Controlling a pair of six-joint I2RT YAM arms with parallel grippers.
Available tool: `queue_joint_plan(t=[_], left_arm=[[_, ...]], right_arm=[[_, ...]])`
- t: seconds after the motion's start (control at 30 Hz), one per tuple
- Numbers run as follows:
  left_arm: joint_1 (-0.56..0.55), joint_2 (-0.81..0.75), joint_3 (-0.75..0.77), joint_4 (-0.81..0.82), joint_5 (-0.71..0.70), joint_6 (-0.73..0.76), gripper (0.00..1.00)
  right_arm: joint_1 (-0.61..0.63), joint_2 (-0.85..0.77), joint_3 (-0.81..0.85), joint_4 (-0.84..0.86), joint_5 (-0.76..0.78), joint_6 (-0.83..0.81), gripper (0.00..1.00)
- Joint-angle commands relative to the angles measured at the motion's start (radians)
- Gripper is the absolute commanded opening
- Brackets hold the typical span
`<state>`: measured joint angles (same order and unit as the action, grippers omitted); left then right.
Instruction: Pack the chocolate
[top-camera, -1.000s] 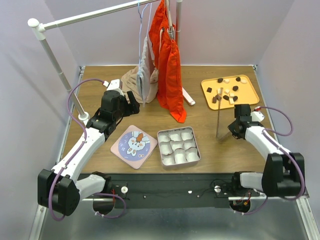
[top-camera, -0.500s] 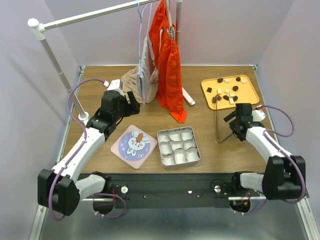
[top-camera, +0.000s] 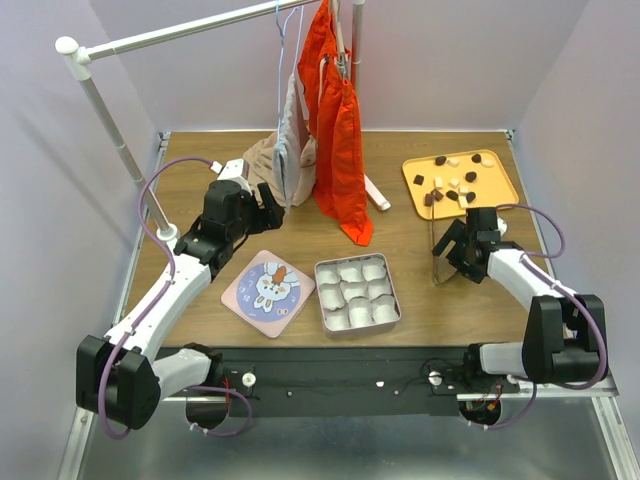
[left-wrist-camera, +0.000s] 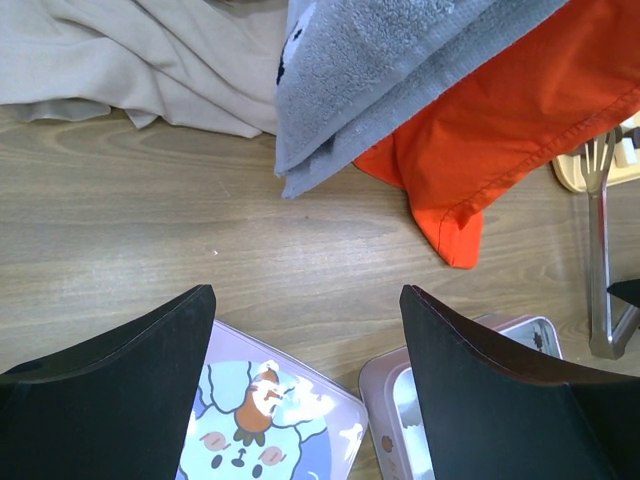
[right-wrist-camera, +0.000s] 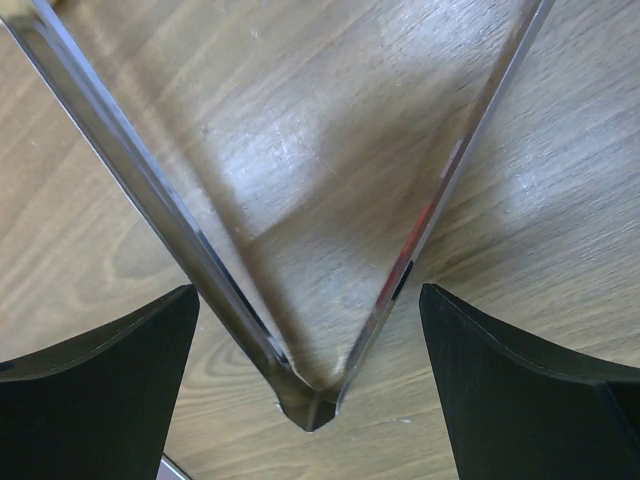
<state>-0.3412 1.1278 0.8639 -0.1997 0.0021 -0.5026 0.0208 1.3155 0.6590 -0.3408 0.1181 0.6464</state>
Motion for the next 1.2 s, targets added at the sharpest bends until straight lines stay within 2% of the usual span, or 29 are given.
queue_joint_plan(t=[0.0, 0.27, 0.83, 1.1, 1.17], left_arm=[[0.002, 0.003, 0.012, 0.022, 0.032, -0.008, 0.84], [0.002, 0.01, 0.018, 0.025, 0.038, -0.017, 0.84], [0.002, 0.043, 0.007, 0.045, 0.061, -0.017, 0.84], [0.002, 0.038, 0.007, 0.045, 0.059, -0.014, 0.84], [0.002, 0.035, 0.006, 0.042, 0.059, -0.014, 0.84]], right_arm=[[0.005, 0.022, 0.03, -0.038, -0.029, -0.096, 1.0], [0.025, 0.094, 0.077, -0.033, -0.011, -0.165, 1.0], [0.073, 0.217, 0.136, 0.009, 0.143, -0.159, 1.0], [0.074, 0.264, 0.131, 0.079, 0.149, -0.137, 1.0], [0.076, 0.252, 0.125, 0.091, 0.141, -0.142, 0.88]])
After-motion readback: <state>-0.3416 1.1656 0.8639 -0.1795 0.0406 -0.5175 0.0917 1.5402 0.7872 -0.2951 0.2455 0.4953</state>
